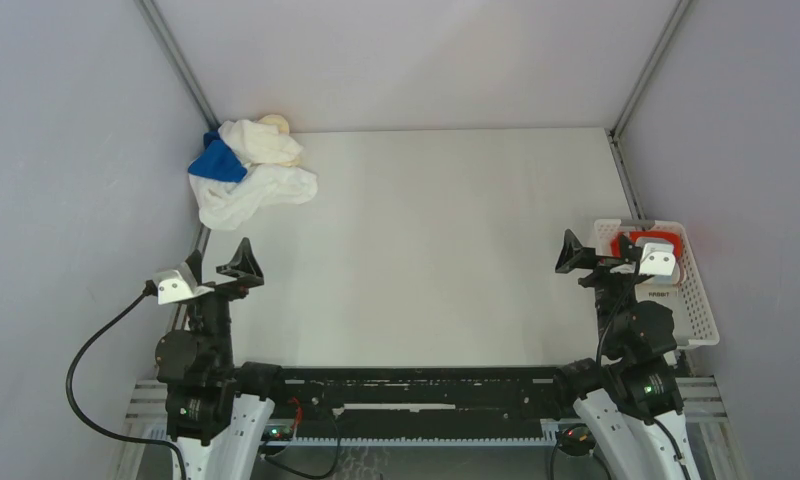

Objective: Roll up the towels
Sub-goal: Pick up the towel at the corner of the board.

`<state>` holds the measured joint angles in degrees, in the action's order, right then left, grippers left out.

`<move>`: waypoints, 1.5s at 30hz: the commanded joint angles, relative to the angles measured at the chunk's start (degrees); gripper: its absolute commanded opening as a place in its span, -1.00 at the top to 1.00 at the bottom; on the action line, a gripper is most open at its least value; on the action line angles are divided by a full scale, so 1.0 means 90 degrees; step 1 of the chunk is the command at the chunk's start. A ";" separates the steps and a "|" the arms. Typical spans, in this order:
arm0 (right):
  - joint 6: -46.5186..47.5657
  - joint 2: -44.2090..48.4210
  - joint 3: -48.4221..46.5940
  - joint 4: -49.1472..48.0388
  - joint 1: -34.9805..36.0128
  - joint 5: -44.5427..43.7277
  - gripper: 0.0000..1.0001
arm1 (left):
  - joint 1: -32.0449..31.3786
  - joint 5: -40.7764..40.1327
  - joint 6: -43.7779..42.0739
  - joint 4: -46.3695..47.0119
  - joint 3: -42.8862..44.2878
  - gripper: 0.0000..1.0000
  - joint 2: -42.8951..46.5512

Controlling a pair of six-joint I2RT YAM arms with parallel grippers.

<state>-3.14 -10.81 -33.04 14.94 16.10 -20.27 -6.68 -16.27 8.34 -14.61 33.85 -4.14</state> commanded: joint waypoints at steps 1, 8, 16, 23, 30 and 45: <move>-0.0135 -0.0069 0.0009 -0.0265 -0.0041 0.0181 -1.00 | 0.0039 0.0157 -0.0123 0.0242 -0.0040 -1.00 -0.0131; -0.0092 -0.0045 0.0004 -0.0273 -0.0070 0.0318 -1.00 | 0.0040 -0.0107 -0.0125 0.0262 0.0017 -1.00 -0.0720; -0.0154 0.0108 0.0009 -0.0238 -0.0060 0.0597 -1.00 | 0.0052 -0.0438 0.0210 0.0137 0.0856 -1.00 -0.2811; -0.0169 0.0272 0.0007 -0.0173 -0.0027 0.0685 -1.00 | 0.0745 -0.0158 0.1287 0.0201 0.2274 -1.00 -0.5629; -0.0022 0.0548 0.0166 -0.0234 0.0279 0.0572 -1.00 | 0.1920 0.0024 0.1987 0.0401 0.3760 -0.93 -0.8350; 0.0210 0.0254 0.0283 -0.0281 0.0311 0.0586 -1.00 | 0.2730 0.0901 0.2584 0.0179 0.7406 -0.40 -1.2587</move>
<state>-2.46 -6.92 -30.63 14.66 19.14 -14.92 17.80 -12.21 29.04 -14.39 92.36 -114.02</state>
